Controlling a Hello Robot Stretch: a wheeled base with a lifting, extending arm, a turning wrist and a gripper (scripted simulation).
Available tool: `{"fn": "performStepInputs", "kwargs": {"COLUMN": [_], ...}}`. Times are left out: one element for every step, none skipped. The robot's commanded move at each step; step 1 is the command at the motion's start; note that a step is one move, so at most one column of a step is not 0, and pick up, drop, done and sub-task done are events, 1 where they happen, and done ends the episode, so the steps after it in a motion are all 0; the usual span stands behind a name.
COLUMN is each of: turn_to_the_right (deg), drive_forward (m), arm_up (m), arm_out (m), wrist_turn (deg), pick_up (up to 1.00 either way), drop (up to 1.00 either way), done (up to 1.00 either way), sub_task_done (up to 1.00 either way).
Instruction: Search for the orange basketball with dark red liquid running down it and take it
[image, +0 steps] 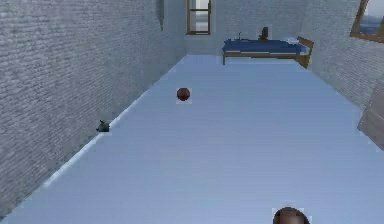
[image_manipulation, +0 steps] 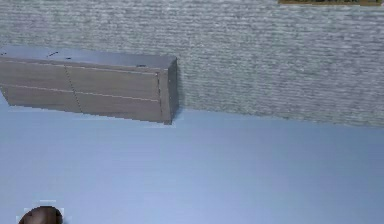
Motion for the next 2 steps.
{"fn": "performStepInputs", "kwargs": {"turn_to_the_right": [0.0,9.0], "drive_forward": [0.6,0.0], "arm_up": [0.0,0.0], "arm_out": [0.0,0.0], "wrist_turn": [0.0,0.0], "pick_up": [0.0,0.0], "drop": [0.0,0.0], "done": [0.0,0.0], "sub_task_done": [0.0,0.0]}}
